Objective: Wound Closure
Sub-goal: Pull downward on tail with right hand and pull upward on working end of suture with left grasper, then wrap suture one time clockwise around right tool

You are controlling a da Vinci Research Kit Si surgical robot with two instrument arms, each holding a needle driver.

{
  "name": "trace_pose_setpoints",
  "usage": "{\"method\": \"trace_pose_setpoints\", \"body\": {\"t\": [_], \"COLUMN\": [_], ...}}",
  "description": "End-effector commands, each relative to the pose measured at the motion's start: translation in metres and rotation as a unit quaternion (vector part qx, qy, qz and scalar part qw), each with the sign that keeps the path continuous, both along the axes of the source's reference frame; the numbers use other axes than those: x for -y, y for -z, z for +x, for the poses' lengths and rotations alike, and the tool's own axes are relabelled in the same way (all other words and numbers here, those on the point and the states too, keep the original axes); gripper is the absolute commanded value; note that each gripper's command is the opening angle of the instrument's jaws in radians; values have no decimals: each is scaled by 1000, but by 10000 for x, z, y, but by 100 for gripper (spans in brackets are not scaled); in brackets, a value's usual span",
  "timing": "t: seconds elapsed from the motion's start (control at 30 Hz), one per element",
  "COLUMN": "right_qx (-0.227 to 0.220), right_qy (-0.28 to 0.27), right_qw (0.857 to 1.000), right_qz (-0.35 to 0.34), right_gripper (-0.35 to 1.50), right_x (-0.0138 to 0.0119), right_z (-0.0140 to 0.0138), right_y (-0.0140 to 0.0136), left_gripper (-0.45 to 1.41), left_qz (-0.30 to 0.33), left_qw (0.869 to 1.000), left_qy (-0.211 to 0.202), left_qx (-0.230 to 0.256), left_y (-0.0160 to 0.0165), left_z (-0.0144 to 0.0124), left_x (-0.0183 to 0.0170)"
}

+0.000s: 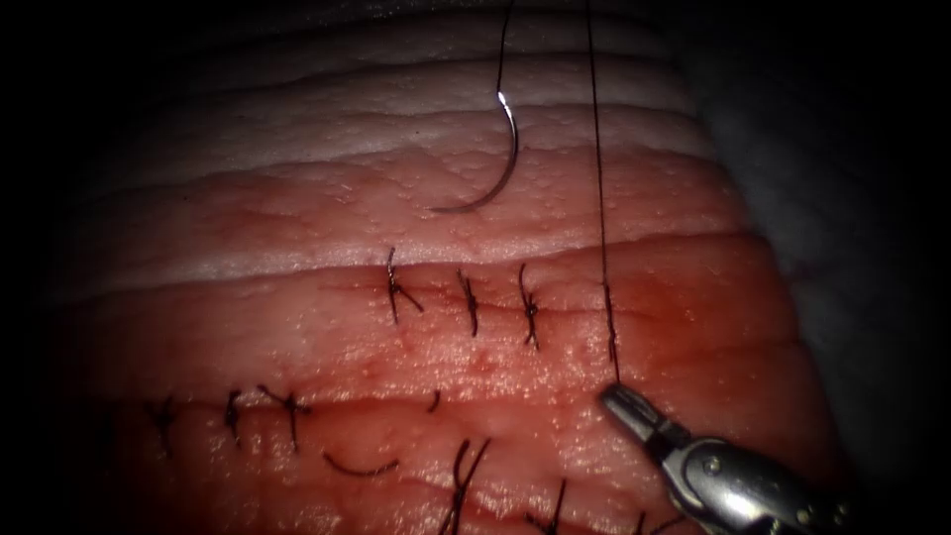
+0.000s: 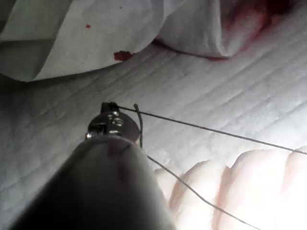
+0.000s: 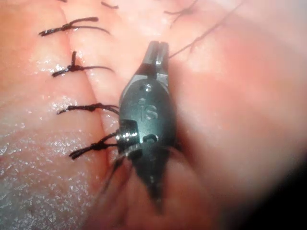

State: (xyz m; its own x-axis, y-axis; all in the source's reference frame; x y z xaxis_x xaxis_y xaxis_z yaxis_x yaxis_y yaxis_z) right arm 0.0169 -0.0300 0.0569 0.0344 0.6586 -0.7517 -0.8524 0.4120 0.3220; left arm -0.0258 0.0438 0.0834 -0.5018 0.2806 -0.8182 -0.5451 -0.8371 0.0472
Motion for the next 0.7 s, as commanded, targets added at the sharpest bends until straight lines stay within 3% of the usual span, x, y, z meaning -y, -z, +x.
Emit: {"method": "trace_pose_setpoints", "body": {"t": [0.03, 0.47, 0.7], "right_qx": [4, -6, -9], "right_qy": [5, 12, 34], "right_qw": [1000, 1000, 999], "right_qz": [2, 23, -7], "right_gripper": [-35, -35, -35], "right_x": [9, 20, 7], "right_z": [8, 14, 9], "right_y": [-7, -7, -4], "left_gripper": [-45, -45, -45], "left_qz": [-5, -14, 17], "left_qw": [1000, 1000, 999], "left_qy": [2, -12, -41], "left_qx": [1, 2, 1], "left_y": [-4, -19, -11], "left_z": [-6, -1, 7], "left_x": [-10, -9, 22]}}
